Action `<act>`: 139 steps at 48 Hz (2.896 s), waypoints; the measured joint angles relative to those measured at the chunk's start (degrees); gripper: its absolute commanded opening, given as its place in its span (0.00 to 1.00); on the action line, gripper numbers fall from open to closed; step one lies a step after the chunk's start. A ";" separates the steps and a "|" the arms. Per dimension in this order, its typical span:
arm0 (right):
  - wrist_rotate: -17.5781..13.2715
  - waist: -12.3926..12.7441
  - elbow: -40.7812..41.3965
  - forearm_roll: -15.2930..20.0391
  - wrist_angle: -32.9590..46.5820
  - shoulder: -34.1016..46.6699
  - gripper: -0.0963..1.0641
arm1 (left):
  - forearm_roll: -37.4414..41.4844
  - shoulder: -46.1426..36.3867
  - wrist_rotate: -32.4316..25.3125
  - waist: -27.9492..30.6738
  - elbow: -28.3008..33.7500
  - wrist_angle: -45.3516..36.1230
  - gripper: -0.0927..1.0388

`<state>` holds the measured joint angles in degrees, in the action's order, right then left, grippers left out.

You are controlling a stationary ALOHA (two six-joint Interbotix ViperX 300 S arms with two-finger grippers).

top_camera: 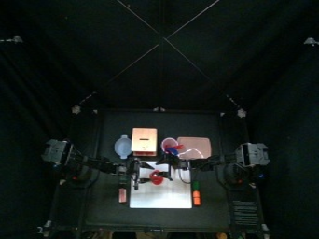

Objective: Get the cutter from the drawer then cut the dough then place the extra dough in the bowl
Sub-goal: Cut the dough

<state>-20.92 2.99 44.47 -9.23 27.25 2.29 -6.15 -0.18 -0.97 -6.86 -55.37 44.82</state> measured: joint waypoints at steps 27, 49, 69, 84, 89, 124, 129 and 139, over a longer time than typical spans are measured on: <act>32.70 -14.85 3.52 43.42 11.07 1.58 0.87 | -0.35 1.05 -0.70 0.62 -3.69 -0.53 0.91; 34.10 -19.60 2.02 52.47 17.14 7.65 0.87 | 0.62 8.53 -5.71 2.20 -0.79 0.70 0.90; 34.10 -19.95 1.85 52.65 17.23 8.61 0.71 | 0.97 11.16 -5.71 2.81 -0.53 3.16 0.78; 34.10 -19.95 1.85 52.65 17.23 8.96 0.67 | 2.02 11.16 -5.63 2.46 0.53 3.60 0.76; 34.10 -19.95 1.67 52.56 16.88 9.40 0.67 | 2.11 11.25 -5.54 1.93 0.53 3.60 0.76; 34.19 -18.81 -0.09 51.94 14.15 10.99 0.66 | 2.29 11.07 -5.71 1.05 -0.88 2.81 0.62; 34.37 -18.46 0.09 51.86 14.15 10.99 0.66 | 2.55 11.16 -5.89 1.05 -1.23 2.72 0.60; 34.28 -17.49 0.97 50.71 13.89 10.99 0.65 | 3.08 11.16 -5.63 1.14 -1.32 2.64 0.59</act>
<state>13.36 -14.50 45.44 41.48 41.13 13.27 -3.08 10.99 -6.59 -5.71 -56.69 47.46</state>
